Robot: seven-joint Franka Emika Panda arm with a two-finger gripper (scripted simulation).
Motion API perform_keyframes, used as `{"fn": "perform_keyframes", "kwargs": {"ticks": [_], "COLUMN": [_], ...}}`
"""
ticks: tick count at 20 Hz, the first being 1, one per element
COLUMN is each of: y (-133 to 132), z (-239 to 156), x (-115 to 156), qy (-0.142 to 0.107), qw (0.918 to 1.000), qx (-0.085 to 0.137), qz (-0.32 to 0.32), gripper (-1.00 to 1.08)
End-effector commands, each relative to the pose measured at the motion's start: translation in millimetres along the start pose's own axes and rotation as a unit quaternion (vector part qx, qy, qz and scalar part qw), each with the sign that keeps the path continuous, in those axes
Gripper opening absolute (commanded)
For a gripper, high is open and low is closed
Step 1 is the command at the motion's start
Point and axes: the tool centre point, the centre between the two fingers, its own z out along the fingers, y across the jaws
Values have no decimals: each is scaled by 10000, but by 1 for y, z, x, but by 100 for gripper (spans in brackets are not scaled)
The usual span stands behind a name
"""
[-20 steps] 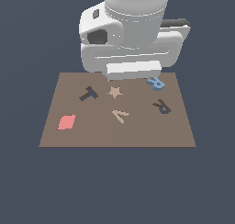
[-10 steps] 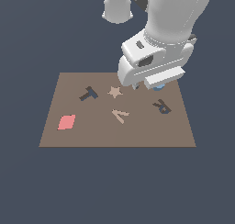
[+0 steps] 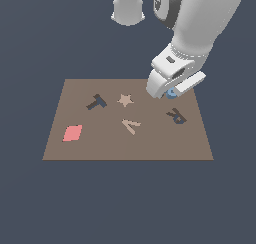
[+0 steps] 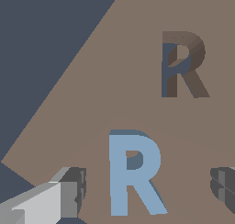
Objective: Insert a designated object into the corresponding slot on a board.
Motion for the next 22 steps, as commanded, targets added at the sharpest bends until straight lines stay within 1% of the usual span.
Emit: {"fn": "perform_keyframes", "kwargs": {"ticks": [1, 6, 15, 16, 22], "y": [-5, -5, -5, -5, -5], "z": [4, 6, 26, 26, 26], "x": [-1, -1, -2, -2, -2], "qy": [4, -2, -1, -1, -1], "qw": [9999, 9999, 9999, 9999, 9999], "qx": [-8, -4, -16, -16, -16], "qz": [-111, -103, -130, -130, -130], "gripper": [100, 100, 100, -100, -100]}}
